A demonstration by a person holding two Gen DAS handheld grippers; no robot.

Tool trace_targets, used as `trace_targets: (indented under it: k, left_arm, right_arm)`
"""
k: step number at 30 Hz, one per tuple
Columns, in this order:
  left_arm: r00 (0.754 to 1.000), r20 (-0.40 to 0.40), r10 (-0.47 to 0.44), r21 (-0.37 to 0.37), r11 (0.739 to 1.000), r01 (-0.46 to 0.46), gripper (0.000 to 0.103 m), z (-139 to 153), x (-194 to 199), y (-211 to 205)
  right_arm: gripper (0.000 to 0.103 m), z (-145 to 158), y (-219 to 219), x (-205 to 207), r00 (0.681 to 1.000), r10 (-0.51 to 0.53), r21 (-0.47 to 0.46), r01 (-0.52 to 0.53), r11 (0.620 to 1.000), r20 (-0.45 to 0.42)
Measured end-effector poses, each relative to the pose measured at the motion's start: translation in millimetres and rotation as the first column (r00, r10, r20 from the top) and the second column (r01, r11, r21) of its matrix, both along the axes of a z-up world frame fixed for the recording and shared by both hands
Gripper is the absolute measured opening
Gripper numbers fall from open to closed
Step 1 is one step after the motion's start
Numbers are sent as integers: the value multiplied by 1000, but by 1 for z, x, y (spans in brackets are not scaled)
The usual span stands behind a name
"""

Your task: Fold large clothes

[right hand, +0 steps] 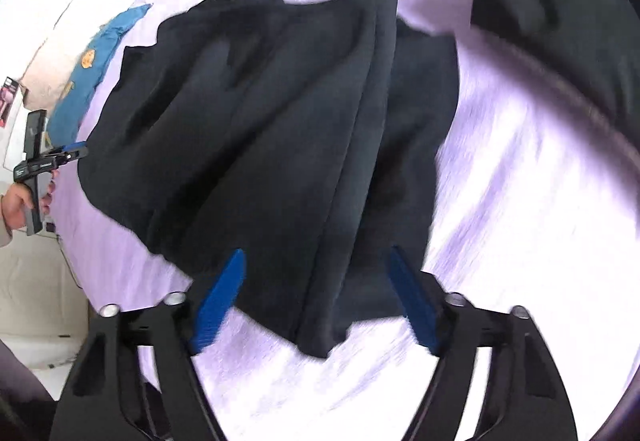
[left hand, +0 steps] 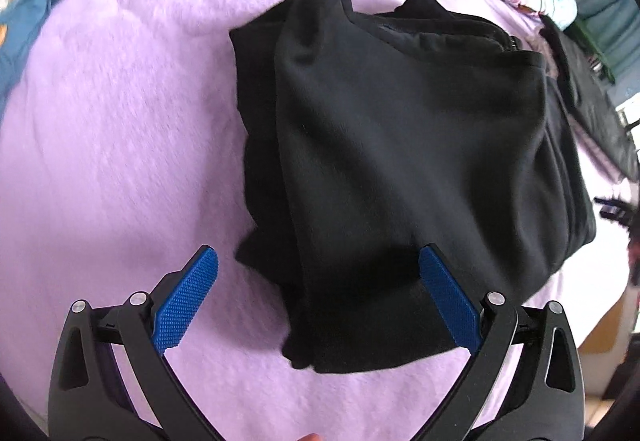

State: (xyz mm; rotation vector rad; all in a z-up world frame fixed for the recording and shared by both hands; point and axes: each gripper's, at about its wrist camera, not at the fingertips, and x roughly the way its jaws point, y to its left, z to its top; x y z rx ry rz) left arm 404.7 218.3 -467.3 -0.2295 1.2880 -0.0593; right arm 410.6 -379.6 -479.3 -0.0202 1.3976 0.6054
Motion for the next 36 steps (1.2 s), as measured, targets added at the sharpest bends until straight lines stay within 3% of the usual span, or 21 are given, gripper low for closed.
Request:
trace_targets:
  k: [2, 5, 7, 10, 14, 15, 18, 21, 26, 31, 34, 36]
  left_arm:
    - [1000, -8, -12, 18, 1000, 12, 97, -5, -3, -3]
    - [1000, -30, 4, -48, 999, -5, 97, -12, -3, -2]
    - [999, -36, -9, -47, 999, 7, 97, -16, -2, -4]
    - [999, -26, -25, -53, 998, 24, 90, -18, -1, -10]
    - [999, -41, -24, -78, 997, 21, 66, -18, 3, -17]
    - [999, -45, -29, -88, 996, 25, 55, -19, 2, -17]
    - [996, -74, -48, -68, 997, 43, 42, -24, 2, -25]
    - [995, -84, -49, -67, 997, 44, 32, -24, 7, -27]
    - [995, -67, -68, -64, 996, 64, 28, -14, 7, -22]
    - [998, -44, -49, -81, 996, 45, 28, -4, 2, -13]
    - [999, -28, -23, -93, 995, 21, 28, -1, -1, -7]
    - [999, -43, -10, -89, 996, 6, 28, -7, -9, 2]
  right_arm:
    - [63, -12, 7, -9, 1000, 6, 24, -6, 1000, -10]
    - [63, -22, 18, -2, 1000, -16, 67, 17, 998, -19]
    - [63, -26, 19, 0, 999, -29, 72, 31, 997, -31]
    - [62, -26, 15, 4, 999, -19, 97, 22, 995, -37]
    - [27, -17, 23, 12, 999, 18, 155, -10, 988, -48]
    - [24, -17, 24, 12, 998, 27, 173, -17, 985, -55]
    - [15, -22, 30, 14, 995, 43, 172, -27, 985, -85]
    - [12, -15, 35, 15, 996, 78, 117, -72, 990, -50]
    - [12, 4, 22, 14, 996, 83, 37, -83, 996, 13]
    - [11, 25, 17, 11, 997, 64, 36, -66, 997, 49]
    - [11, 15, 7, 10, 1000, 21, 33, -22, 999, 21]
    - [11, -8, 5, 7, 1000, -12, 6, 12, 1000, -29]
